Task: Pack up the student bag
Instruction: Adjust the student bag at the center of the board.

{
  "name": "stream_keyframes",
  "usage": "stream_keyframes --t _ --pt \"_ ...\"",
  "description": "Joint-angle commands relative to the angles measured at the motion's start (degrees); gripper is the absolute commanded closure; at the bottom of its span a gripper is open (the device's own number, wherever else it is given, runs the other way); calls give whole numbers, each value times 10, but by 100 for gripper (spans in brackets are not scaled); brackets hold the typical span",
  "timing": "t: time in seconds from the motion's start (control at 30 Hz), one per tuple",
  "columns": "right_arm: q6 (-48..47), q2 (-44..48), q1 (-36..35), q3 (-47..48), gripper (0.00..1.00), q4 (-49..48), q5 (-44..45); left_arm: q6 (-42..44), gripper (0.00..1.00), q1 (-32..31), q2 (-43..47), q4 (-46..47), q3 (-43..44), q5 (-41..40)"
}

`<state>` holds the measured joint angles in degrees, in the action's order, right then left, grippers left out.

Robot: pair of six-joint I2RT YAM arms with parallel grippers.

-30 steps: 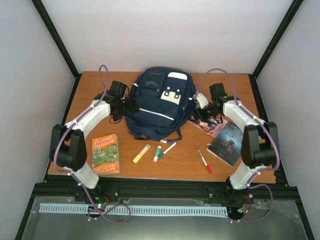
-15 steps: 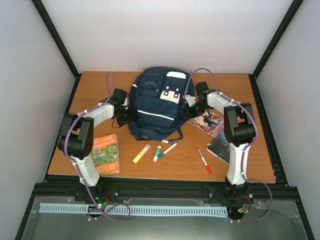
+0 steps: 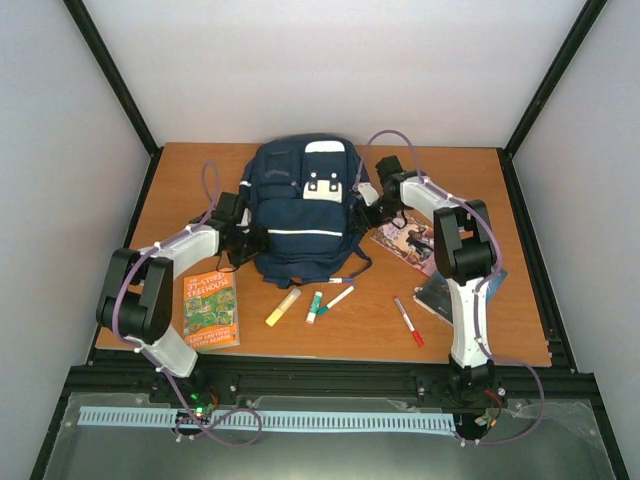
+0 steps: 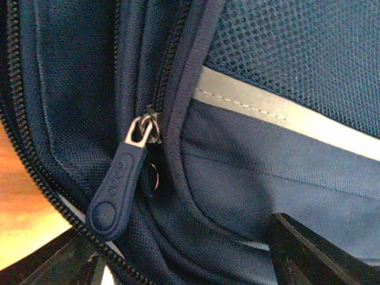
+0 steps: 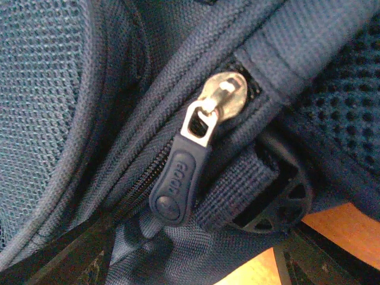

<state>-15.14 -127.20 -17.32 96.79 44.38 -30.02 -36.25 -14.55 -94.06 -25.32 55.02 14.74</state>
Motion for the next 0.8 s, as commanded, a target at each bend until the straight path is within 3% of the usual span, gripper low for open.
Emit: stream_keyframes --t 0.0,0.2,0.33,0.47,0.63,0.77 --pt "4 -25 -17 39 27 -9 -28 -15 23 -15 39 -43 -5 10" --pt "7 56 4 -6 23 -9 0 -14 11 -15 88 -116 31 -83" --pt "19 157 78 -94 20 -38 -1 11 1 -23 141 -128 69 -120" --pt "-6 259 152 -179 19 -36 5 60 0 -49 203 -116 102 -125" --pt "-53 409 216 -275 18 -11 48 70 0 -69 170 -187 179 -109" --pt "-80 510 247 -341 14 7 116 76 0 -97 172 -115 161 -78"
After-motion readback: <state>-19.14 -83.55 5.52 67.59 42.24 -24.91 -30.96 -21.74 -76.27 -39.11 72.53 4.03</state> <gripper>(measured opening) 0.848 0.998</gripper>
